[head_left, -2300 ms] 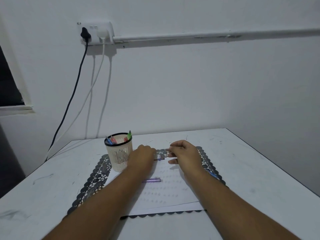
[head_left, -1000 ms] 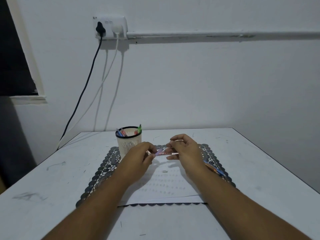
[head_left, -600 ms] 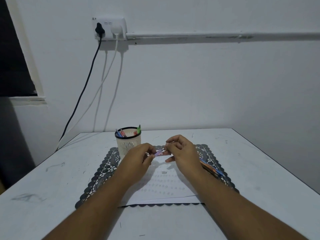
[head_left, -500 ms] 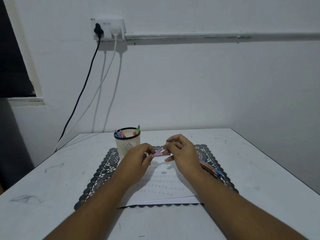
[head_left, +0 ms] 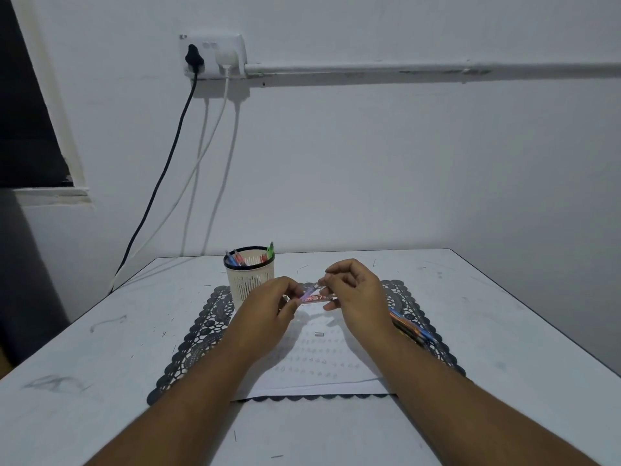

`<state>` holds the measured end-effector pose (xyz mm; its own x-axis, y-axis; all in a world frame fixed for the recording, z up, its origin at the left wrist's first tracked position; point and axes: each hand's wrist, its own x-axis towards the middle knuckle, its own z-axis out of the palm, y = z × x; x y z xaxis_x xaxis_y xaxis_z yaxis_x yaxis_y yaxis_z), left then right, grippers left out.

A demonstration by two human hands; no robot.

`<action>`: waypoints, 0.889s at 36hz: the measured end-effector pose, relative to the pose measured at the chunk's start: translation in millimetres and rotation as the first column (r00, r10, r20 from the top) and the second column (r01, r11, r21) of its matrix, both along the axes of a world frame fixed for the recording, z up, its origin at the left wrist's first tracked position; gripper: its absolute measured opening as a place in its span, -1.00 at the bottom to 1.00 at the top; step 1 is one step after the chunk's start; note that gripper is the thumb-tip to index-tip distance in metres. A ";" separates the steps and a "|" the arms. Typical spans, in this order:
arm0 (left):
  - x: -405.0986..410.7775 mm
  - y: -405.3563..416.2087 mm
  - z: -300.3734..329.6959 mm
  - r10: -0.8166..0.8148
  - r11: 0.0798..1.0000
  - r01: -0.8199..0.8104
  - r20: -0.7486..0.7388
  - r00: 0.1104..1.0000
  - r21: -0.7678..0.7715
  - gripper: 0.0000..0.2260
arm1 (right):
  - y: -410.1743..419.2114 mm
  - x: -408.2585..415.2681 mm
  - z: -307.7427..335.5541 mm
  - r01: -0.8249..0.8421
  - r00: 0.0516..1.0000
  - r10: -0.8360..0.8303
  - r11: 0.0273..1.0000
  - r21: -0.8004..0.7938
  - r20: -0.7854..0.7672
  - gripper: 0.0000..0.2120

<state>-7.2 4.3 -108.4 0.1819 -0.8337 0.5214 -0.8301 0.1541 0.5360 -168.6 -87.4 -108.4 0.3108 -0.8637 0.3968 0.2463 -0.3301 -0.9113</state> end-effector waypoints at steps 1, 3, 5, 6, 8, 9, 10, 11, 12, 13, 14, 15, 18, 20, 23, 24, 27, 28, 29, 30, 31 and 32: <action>0.2 0.0 -0.2 0.002 1.000 -0.002 -0.001 1.000 0.003 -0.90 | 0.1 -0.2 0.1 0.000 1.000 0.000 1.000 0.006 0.009 -0.89; 0.3 0.4 -0.6 0.006 1.000 -0.006 -0.002 1.000 0.005 -0.91 | 0.5 -0.2 0.1 -0.001 1.000 0.000 1.000 0.008 0.015 -0.90; 0.7 0.2 -0.4 0.007 1.000 -0.007 -0.001 1.000 0.004 -0.92 | 0.6 0.5 0.0 0.001 1.000 -0.001 1.000 0.004 0.013 -0.90; 0.9 0.0 -0.2 0.006 1.000 -0.006 -0.001 1.000 0.004 -0.92 | 0.8 0.6 0.2 0.001 1.000 -0.001 1.000 0.002 0.012 -0.90; 1.0 -0.2 0.0 0.003 1.000 -0.003 0.001 1.000 0.005 -0.92 | 1.0 1.0 0.6 0.000 1.000 0.000 1.000 -0.001 0.014 -0.90; 0.8 -0.3 0.0 -0.001 1.000 0.001 0.000 1.000 0.004 -0.92 | 1.4 0.9 0.7 -0.001 1.000 0.001 1.000 -0.004 0.014 -0.90; 0.9 -0.4 -0.2 -0.003 1.000 0.003 0.001 1.000 0.003 -0.91 | 2.0 0.8 0.7 -0.002 1.000 0.002 1.000 -0.007 0.012 -0.90; 0.6 -0.4 -0.3 -0.004 1.000 0.004 0.002 1.000 0.002 -0.91 | 2.2 0.8 0.5 -0.002 1.000 0.002 1.000 -0.010 0.009 -0.90; 0.2 -0.2 -0.4 -0.003 1.000 0.003 0.004 1.000 0.003 -0.91 | 2.8 0.6 0.6 -0.002 1.000 0.002 1.000 -0.012 0.008 -0.90; -0.1 0.0 -0.3 -0.002 1.000 0.002 0.003 1.000 0.002 -0.91 | 2.9 0.3 0.8 -0.001 1.000 0.001 1.000 -0.011 0.011 -0.91; -0.2 0.0 -0.2 -0.003 1.000 0.003 0.000 1.000 0.001 -0.91 | 3.1 0.0 1.5 0.001 1.000 0.000 1.000 -0.008 0.019 -0.91; -0.1 -0.1 -0.2 -0.005 1.000 0.005 -0.005 1.000 -0.002 -0.91 | 3.2 -0.4 2.6 0.005 1.000 -0.005 1.000 -0.002 0.030 -0.90; 0.3 0.1 -0.5 -0.007 1.000 0.007 -0.016 1.000 -0.006 -0.91 | 3.2 -2.0 5.5 0.021 0.998 -0.022 1.000 0.012 0.067 -0.91; 0.5 0.0 -0.8 -0.008 1.000 0.007 -0.012 1.000 -0.006 -0.91 | 3.4 -2.6 5.2 0.018 0.998 -0.019 1.000 0.011 0.068 -0.91; 0.7 -0.1 -0.7 -0.005 1.000 0.005 0.000 1.000 -0.005 -0.92 | 4.7 -1.2 2.2 -0.002 0.999 0.002 1.000 -0.005 0.034 -0.91; 0.8 0.1 -0.7 -0.004 1.000 0.004 0.006 1.000 -0.004 -0.92 | 5.4 -0.3 1.3 -0.006 1.000 0.007 1.000 -0.011 0.025 -0.91; 1.9 0.1 -0.9 -0.004 1.000 0.004 0.021 1.000 0.003 -0.93 | 5.8 0.9 -0.6 -0.004 1.000 0.004 1.000 -0.017 0.005 -0.92; 2.4 -0.1 -0.8 -0.005 1.000 0.005 0.024 1.000 0.004 -0.93 | 5.3 1.0 -0.9 -0.002 1.000 0.002 1.000 -0.019 -0.001 -0.92; 2.8 -0.3 -0.8 -0.005 1.000 0.005 0.027 1.000 0.004 -0.94 | 4.6 0.6 -1.2 -0.002 1.000 0.002 1.000 -0.020 -0.005 -0.92; 2.9 -0.3 -0.6 -0.004 1.000 0.004 0.029 1.000 0.003 -0.94 | 4.3 0.3 -1.3 -0.002 1.000 0.002 1.000 -0.021 -0.006 -0.92; 2.8 -0.4 -0.1 -0.003 1.000 0.003 0.030 1.000 0.002 -0.94 | 3.6 0.1 -0.9 -0.001 1.000 0.001 1.000 -0.023 -0.005 -0.91; 2.3 -0.3 0.2 -0.004 1.000 0.004 0.029 1.000 0.002 -0.93 | 3.4 -0.3 -0.9 0.002 1.000 -0.002 1.000 -0.024 -0.003 -0.90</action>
<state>-4.9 4.1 -108.3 0.1636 -0.8354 0.5247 -0.8447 0.1561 0.5120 -168.8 -84.0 -109.2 0.3107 -0.8546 0.4162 0.2425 -0.3521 -0.9040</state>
